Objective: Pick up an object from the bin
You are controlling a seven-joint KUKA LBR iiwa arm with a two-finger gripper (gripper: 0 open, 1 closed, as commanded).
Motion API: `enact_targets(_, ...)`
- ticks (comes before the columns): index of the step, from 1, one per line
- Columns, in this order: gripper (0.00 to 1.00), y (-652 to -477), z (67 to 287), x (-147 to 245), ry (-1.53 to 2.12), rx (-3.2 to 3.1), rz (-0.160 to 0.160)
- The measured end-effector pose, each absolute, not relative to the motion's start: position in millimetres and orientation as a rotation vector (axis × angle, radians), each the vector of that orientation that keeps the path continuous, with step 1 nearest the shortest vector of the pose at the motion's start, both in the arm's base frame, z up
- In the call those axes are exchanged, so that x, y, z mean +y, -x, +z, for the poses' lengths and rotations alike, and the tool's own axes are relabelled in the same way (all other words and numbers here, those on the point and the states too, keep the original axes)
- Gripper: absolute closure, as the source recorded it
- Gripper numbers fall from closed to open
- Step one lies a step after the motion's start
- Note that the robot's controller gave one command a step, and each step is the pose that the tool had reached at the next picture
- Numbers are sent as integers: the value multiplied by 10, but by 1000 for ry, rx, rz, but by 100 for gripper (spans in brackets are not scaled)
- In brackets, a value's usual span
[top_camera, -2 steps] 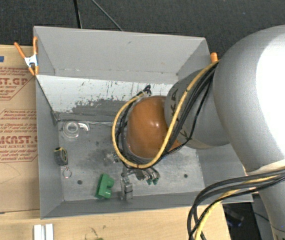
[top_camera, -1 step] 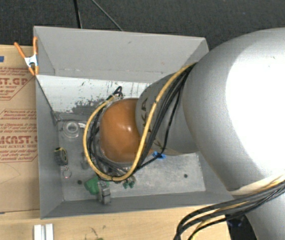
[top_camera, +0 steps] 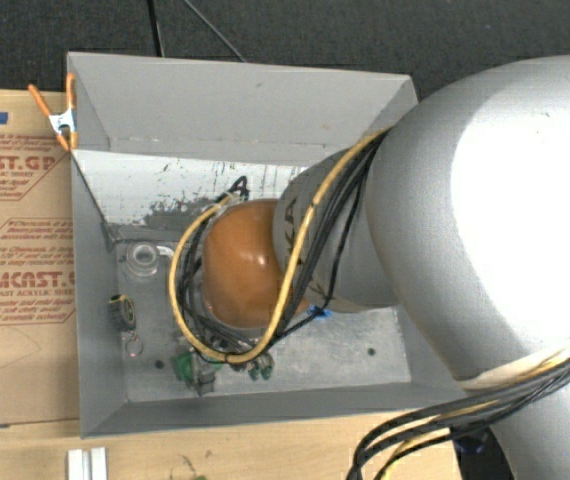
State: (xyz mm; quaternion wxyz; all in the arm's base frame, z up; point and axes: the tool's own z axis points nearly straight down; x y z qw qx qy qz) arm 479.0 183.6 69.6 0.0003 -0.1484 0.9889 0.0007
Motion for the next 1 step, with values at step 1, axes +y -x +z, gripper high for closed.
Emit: enact_targets(1,100,-5011,2360,1563,460,3097,1)
